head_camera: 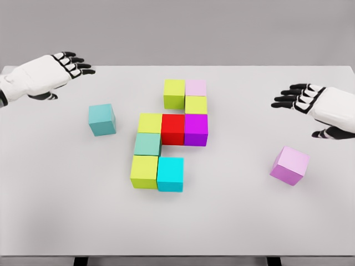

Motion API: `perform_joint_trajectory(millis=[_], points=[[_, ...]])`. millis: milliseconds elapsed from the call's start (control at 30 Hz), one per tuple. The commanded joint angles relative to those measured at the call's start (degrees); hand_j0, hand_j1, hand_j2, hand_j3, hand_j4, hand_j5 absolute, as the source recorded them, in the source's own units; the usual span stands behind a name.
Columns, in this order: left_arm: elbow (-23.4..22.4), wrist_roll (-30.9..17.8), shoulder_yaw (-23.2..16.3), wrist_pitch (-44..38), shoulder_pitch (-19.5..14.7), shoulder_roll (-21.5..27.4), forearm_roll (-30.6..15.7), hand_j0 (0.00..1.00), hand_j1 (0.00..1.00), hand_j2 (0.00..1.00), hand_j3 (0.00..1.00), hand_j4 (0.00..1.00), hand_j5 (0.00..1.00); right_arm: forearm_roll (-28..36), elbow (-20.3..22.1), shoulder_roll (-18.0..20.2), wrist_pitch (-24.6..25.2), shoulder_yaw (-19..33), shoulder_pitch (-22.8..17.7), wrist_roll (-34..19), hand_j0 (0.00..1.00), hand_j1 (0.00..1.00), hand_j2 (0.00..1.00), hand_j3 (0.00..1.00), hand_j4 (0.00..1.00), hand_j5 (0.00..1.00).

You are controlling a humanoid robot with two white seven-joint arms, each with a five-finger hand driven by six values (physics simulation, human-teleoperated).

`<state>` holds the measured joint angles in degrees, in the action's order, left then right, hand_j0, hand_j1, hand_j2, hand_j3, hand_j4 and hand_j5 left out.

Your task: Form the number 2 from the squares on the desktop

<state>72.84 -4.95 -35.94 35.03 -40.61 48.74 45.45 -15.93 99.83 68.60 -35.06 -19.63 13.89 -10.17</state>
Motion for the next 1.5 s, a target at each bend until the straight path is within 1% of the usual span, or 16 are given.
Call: perform_joint_trajectory(millis=[0, 100, 133, 167, 267, 300, 367, 500, 567, 700, 767, 867, 967, 1000, 1067, 1467], points=[[0.38, 0.03, -0.71, -0.03, 0.00, 0.83, 1.22, 1.00, 1.00, 1.00, 1.00, 1.00, 1.00, -0.15, 0.01, 0.92, 0.06, -0.67, 0.00, 0.24, 1.00, 1.00, 1.00, 1.00, 1.00, 1.00], [0.90, 0.03, -0.80, -0.03, 0.00, 0.83, 3.59, 1.00, 1.00, 1.00, 1.00, 1.00, 1.00, 1.17, -0.34, 1.27, 0.06, 0.20, 0.44, 1.12, 1.00, 1.00, 1.00, 1.00, 1.00, 1.00], [1.08, 0.03, -0.80, -0.03, -0.09, 0.92, 4.47, 1.00, 1.00, 1.00, 1.00, 1.00, 1.00, 4.59, -1.22, 1.80, 0.06, -0.15, 0.79, 1.03, 1.00, 1.00, 1.00, 1.00, 1.00, 1.00], [0.99, -0.06, -0.88, -0.03, -0.09, 0.92, 4.47, 1.00, 1.00, 1.00, 1.00, 1.00, 1.00, 4.59, -1.92, 2.41, 0.06, -1.20, 0.97, 1.03, 1.00, 1.00, 1.00, 1.00, 1.00, 1.00], [0.99, 0.03, -1.50, -0.03, -0.09, 0.92, 4.30, 1.00, 1.00, 1.00, 1.00, 1.00, 1.00, 1.26, -2.19, 4.43, 0.06, -7.87, 7.46, -1.25, 1.00, 1.00, 1.00, 1.00, 1.00, 1.00], [0.99, 0.03, -1.76, -0.03, -0.18, 0.92, 4.30, 1.00, 1.00, 1.00, 1.00, 1.00, 1.00, -0.41, -2.19, 6.54, 0.06, -14.55, 11.94, -1.52, 1.00, 1.00, 1.00, 1.00, 1.00, 1.00], [0.99, -0.06, -2.99, -0.03, -0.79, 0.92, 4.39, 1.00, 1.00, 1.00, 1.00, 1.00, 1.00, -3.14, -1.92, 8.92, 0.06, -24.04, 19.15, -1.52, 1.00, 1.00, 1.00, 1.00, 1.00, 1.00], [0.55, -0.06, -8.09, -0.03, -4.04, 0.31, 4.39, 1.00, 1.00, 1.00, 1.00, 1.00, 1.00, -6.57, -1.48, 11.64, 0.06, -33.19, 25.40, -1.61, 1.00, 1.00, 1.00, 1.00, 1.00, 1.00], [0.38, -0.06, -9.67, -0.03, -4.66, 0.13, 4.39, 1.00, 1.00, 1.00, 1.00, 1.00, 1.00, -6.66, 0.89, 12.26, 0.06, -37.85, 27.42, -1.69, 1.00, 1.00, 1.00, 1.00, 1.00, 1.00], [0.38, -0.41, -11.43, -0.03, -5.62, -0.22, 4.47, 1.00, 1.00, 1.00, 1.00, 1.00, 1.00, -8.85, 0.98, 9.98, 0.06, -38.91, 27.77, -1.78, 1.00, 1.00, 1.00, 1.00, 1.00, 1.00], [0.20, -0.50, -14.15, -0.03, -7.38, -1.01, 4.74, 1.00, 1.00, 1.00, 1.00, 1.00, 1.00, -9.82, 0.89, 9.01, 0.06, -39.43, 27.86, -1.78, 1.00, 1.00, 1.00, 1.00, 1.00, 1.00], [-0.41, -0.50, -14.86, -0.03, -7.73, -1.71, 4.82, 1.00, 1.00, 1.00, 1.00, 1.00, 1.00, -9.73, 0.89, 8.74, 0.06, -39.35, 28.83, -1.78, 1.00, 1.00, 1.00, 1.00, 1.00, 1.00], [-0.50, -1.02, -15.39, -0.03, -7.82, -1.71, 4.82, 1.00, 1.00, 1.00, 1.00, 1.00, 1.00, -10.87, 0.80, 6.90, 0.06, -39.35, 28.83, -1.87, 1.00, 1.00, 1.00, 1.00, 1.00, 1.00], [-0.50, -1.99, -15.74, -0.03, -8.26, -2.33, 4.82, 1.00, 1.00, 1.00, 1.00, 1.00, 1.00, -12.37, 0.54, 5.41, 0.06, -39.43, 28.83, -2.31, 1.00, 1.00, 1.00, 1.00, 1.00, 1.00], [-0.59, -2.17, -17.49, -0.03, -9.14, -2.77, 4.82, 1.00, 1.00, 1.00, 1.00, 1.00, 1.00, -12.46, 0.54, 4.44, 0.06, -39.52, 28.83, -5.91, 1.00, 1.00, 1.00, 1.00, 1.00, 1.00], [-3.75, -2.87, -19.69, -0.03, -10.20, -4.70, 4.83, 1.00, 1.00, 1.00, 1.00, 1.00, 1.00, -13.07, -0.25, 2.85, 0.06, -40.84, 28.65, -6.44, 1.00, 1.00, 1.00, 1.00, 1.00, 1.00]])
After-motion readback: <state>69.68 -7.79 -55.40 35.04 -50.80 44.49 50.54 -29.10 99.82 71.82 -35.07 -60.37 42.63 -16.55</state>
